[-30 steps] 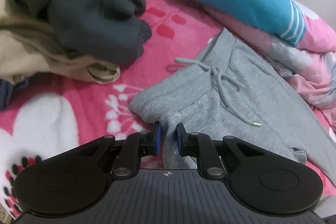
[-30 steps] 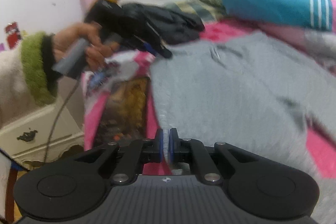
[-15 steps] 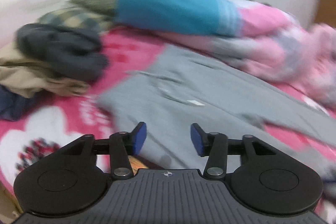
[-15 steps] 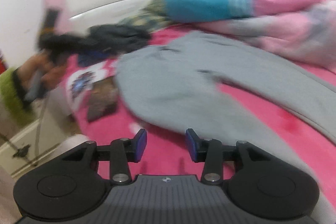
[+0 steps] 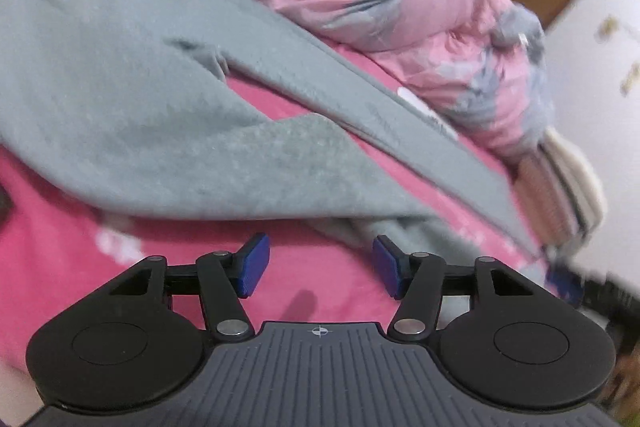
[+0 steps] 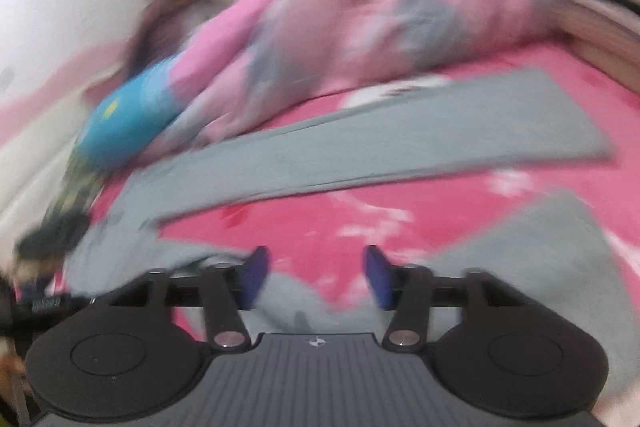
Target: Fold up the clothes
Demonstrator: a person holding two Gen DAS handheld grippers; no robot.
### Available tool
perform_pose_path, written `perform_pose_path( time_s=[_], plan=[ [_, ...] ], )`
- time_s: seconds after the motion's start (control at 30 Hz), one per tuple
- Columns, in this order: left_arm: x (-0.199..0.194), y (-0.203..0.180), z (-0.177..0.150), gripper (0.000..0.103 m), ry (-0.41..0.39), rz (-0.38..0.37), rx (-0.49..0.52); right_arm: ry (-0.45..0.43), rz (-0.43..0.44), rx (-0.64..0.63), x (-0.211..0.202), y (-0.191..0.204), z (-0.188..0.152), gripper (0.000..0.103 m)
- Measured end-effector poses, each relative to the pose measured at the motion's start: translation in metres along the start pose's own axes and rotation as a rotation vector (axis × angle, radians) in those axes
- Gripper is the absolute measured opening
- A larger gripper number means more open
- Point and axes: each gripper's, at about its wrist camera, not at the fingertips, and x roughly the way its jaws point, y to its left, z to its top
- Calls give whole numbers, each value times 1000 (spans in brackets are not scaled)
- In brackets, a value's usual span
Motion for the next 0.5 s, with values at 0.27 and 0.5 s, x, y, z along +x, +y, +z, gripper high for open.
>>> perform_pose_path(
  time_s=[0.27, 0.5],
  plan=[
    [22, 7, 19, 87, -33, 101, -246, -71, -233, 391, -27, -104, -3, 101],
    [31, 8, 20, 58, -51, 188, -330, -7, -289, 390, 14, -129, 7, 101]
  ],
)
